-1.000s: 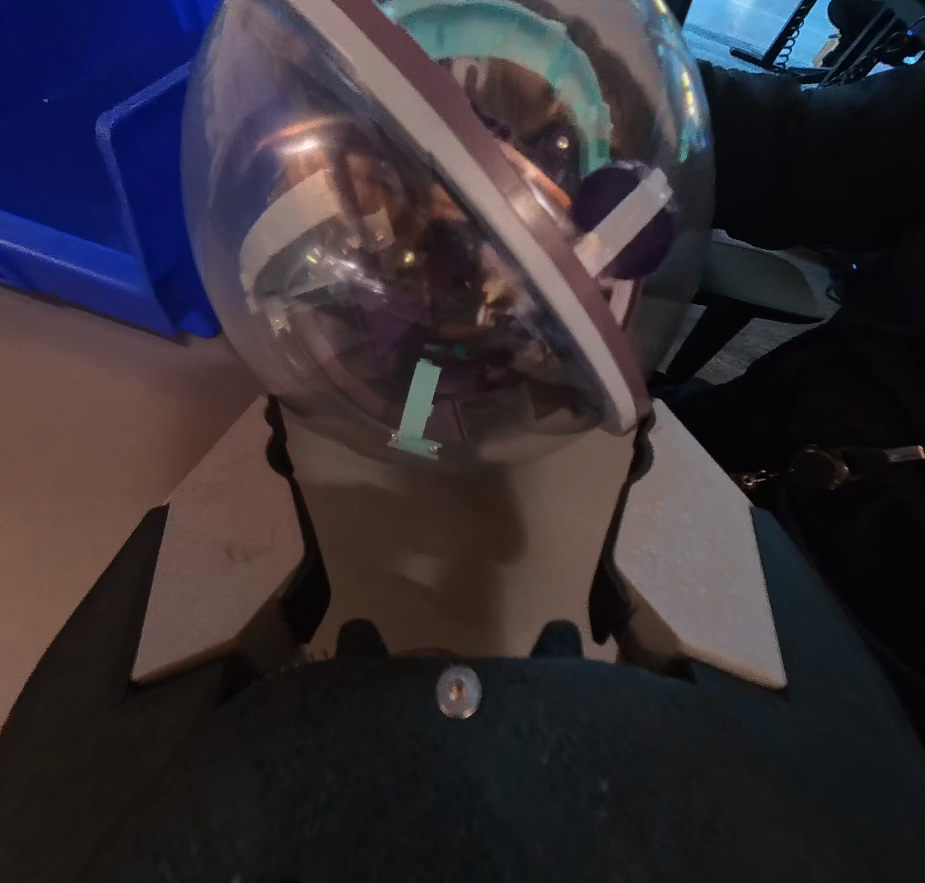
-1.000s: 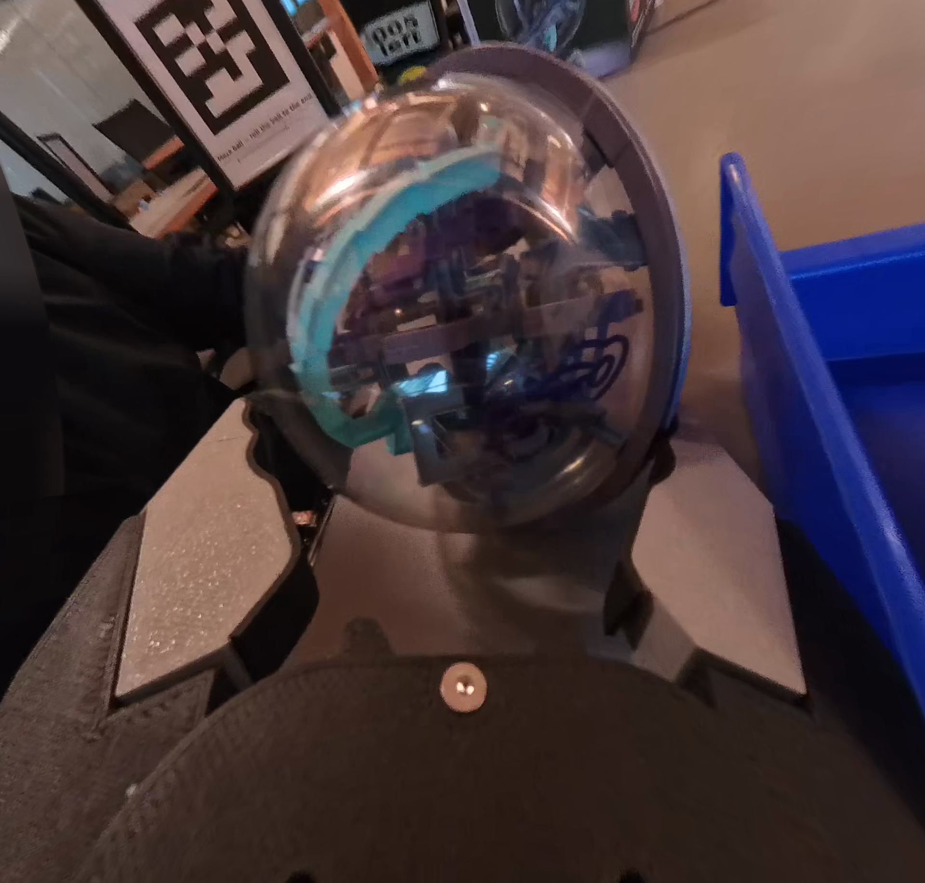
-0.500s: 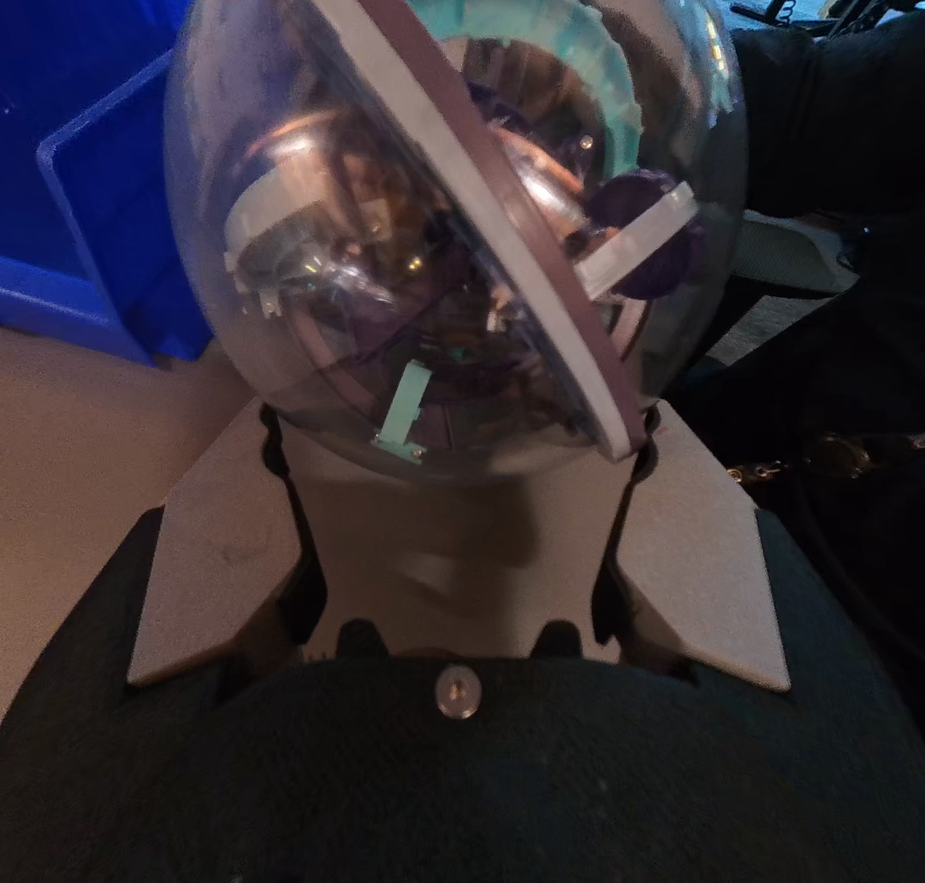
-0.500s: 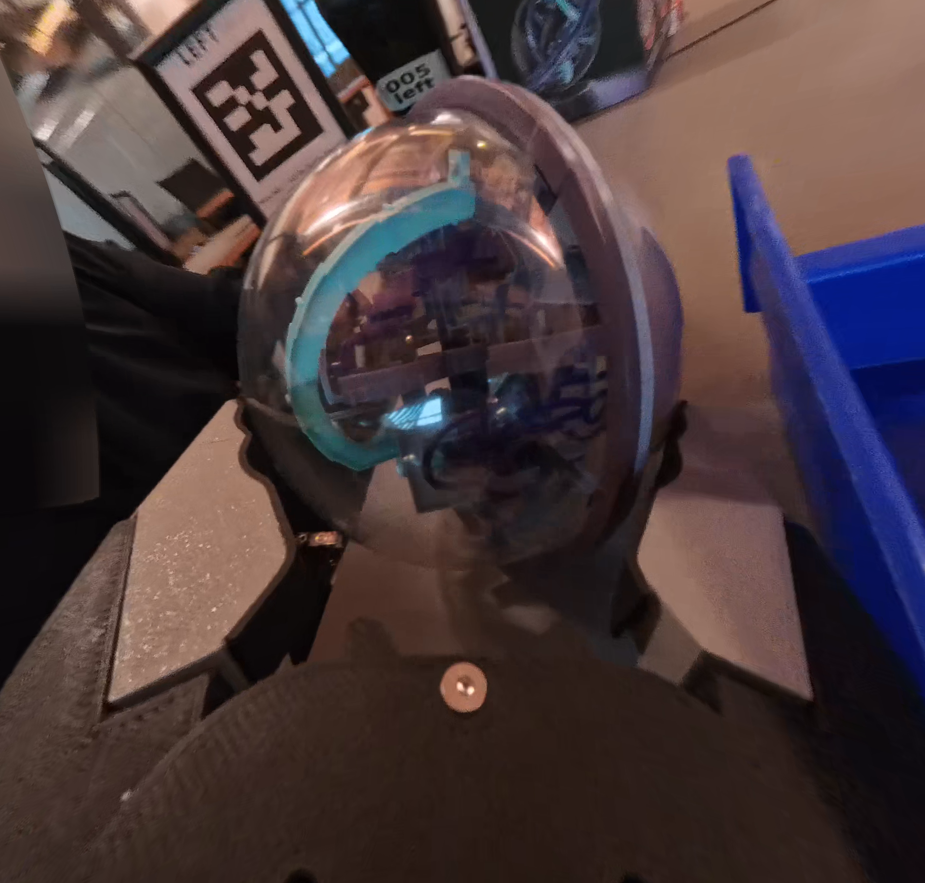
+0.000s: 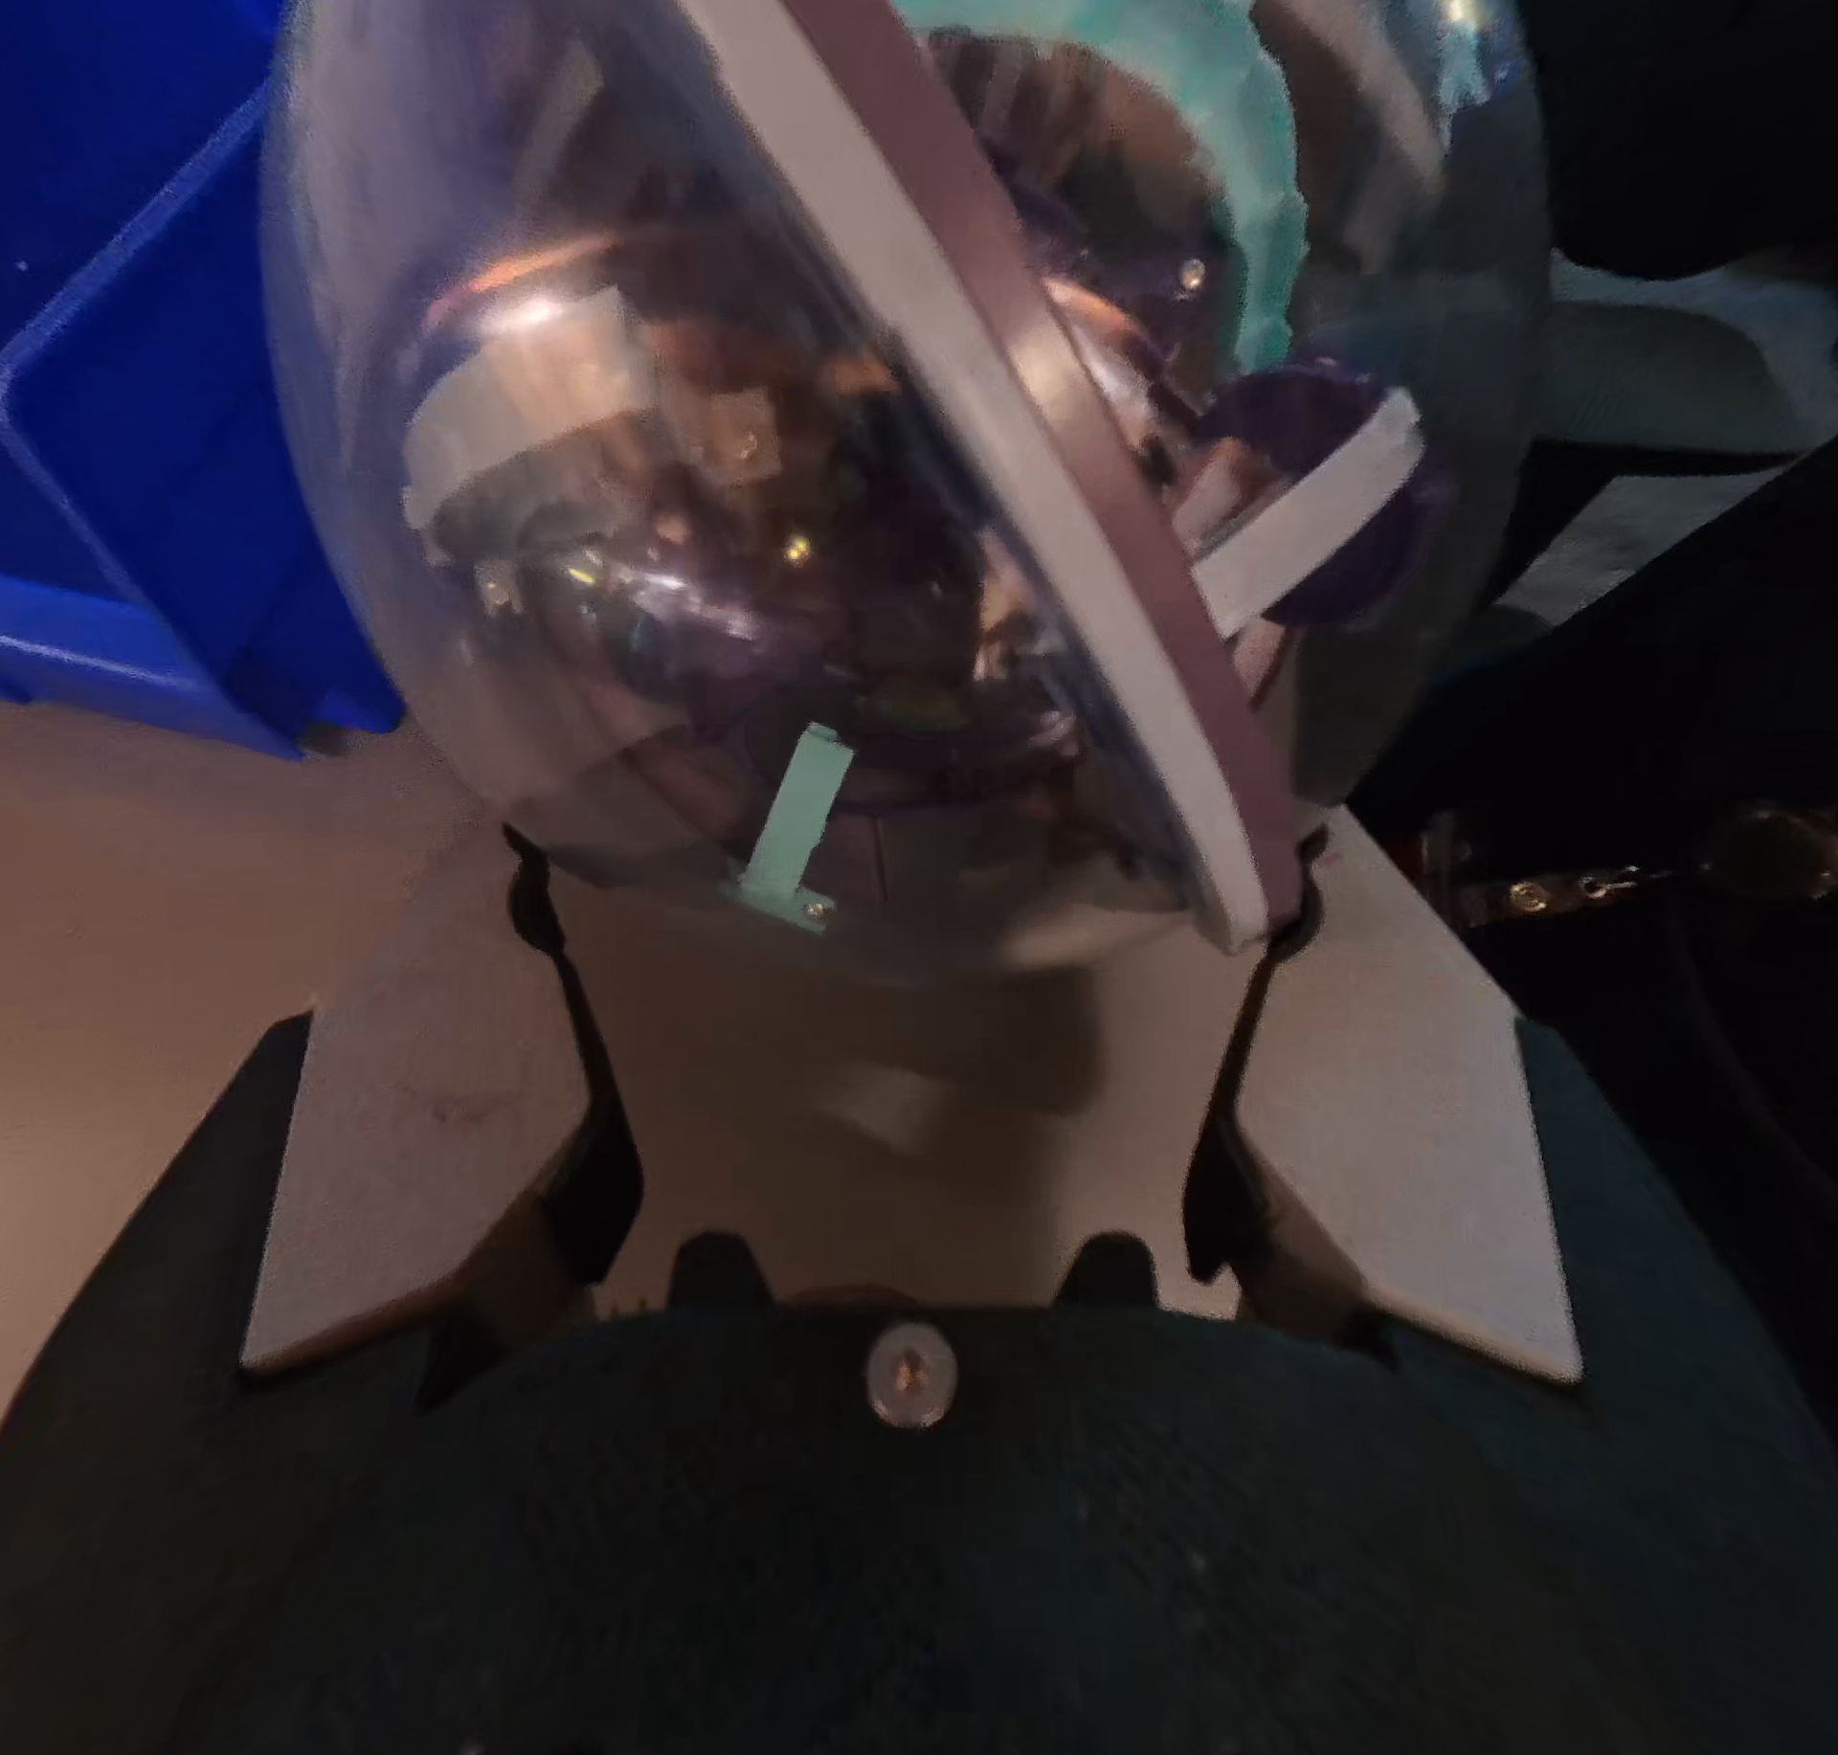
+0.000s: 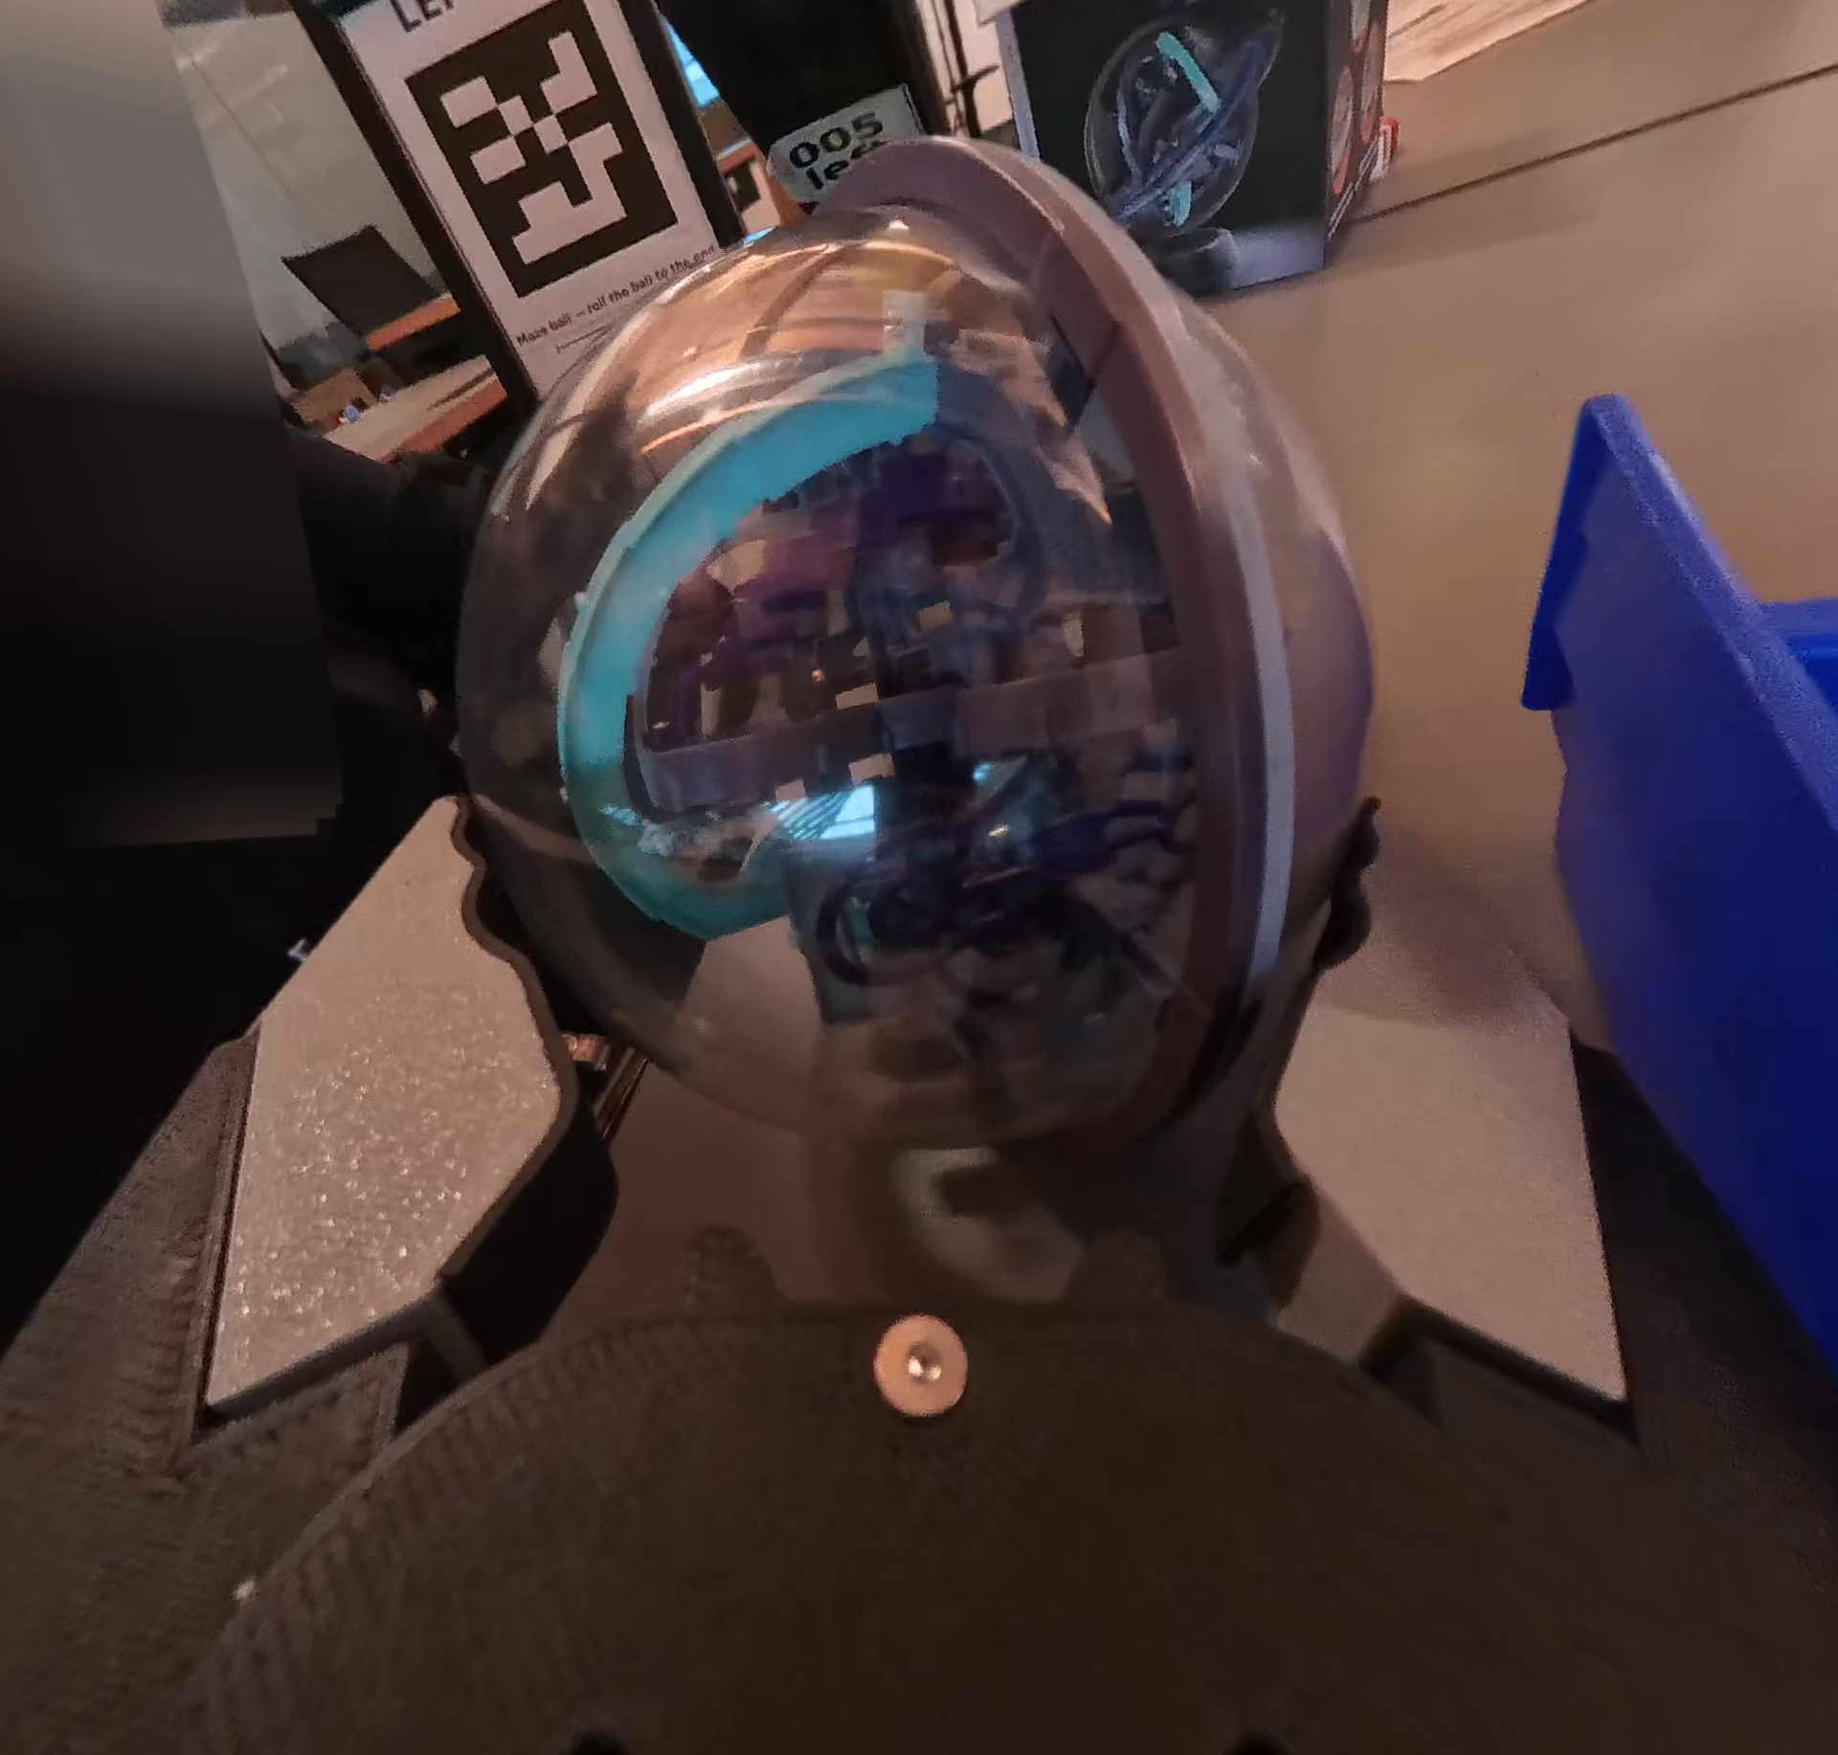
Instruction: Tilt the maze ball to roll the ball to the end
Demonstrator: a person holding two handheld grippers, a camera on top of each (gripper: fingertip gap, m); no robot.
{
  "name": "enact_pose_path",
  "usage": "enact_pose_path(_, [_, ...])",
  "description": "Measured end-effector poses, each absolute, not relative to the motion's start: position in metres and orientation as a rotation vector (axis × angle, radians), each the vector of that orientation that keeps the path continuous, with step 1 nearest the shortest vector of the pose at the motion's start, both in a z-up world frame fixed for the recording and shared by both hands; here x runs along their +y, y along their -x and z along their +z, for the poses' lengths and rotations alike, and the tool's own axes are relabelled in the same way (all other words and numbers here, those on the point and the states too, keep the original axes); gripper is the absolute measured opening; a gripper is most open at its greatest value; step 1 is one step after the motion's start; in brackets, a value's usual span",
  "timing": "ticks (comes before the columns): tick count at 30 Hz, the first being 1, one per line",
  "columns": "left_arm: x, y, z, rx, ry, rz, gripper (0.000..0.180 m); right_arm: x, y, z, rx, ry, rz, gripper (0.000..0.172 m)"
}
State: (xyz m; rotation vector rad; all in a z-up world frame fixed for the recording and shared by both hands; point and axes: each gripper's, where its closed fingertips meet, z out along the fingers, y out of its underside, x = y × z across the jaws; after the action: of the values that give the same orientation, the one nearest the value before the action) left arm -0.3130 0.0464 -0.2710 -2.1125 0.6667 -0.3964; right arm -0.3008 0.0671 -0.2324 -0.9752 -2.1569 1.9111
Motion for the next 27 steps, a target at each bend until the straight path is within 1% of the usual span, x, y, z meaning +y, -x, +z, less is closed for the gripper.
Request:
enact_pose_path(5, [0.052,0.312,-0.265,0.668,2.099,-0.414,0.142,0.073,0.297,-0.235,-2.158,1.012,1.918,0.157])
enact_pose_path(10, [0.053,0.320,-0.259,0.587,2.041,-0.451,0.133,0.078,0.302,-0.238,-2.145,1.121,1.947,0.157])
enact_pose_path(14, [0.048,0.323,-0.261,0.526,2.068,-0.470,0.123,0.080,0.304,-0.239,-2.142,1.140,1.943,0.157])
enact_pose_path(18, [0.042,0.311,-0.267,0.488,2.086,-0.539,0.136,0.080,0.304,-0.239,-2.141,1.140,1.938,0.157])
enact_pose_path(20, [0.048,0.315,-0.272,0.468,2.113,-0.476,0.129,0.079,0.304,-0.238,-2.137,1.135,1.936,0.157])
enact_pose_path(22, [0.052,0.313,-0.277,0.488,2.128,-0.446,0.131,0.079,0.304,-0.236,-2.123,1.113,1.934,0.157])
enact_pose_path(27, [0.055,0.310,-0.273,0.506,2.108,-0.410,0.131,0.081,0.298,-0.236,-2.129,1.076,1.923,0.157])
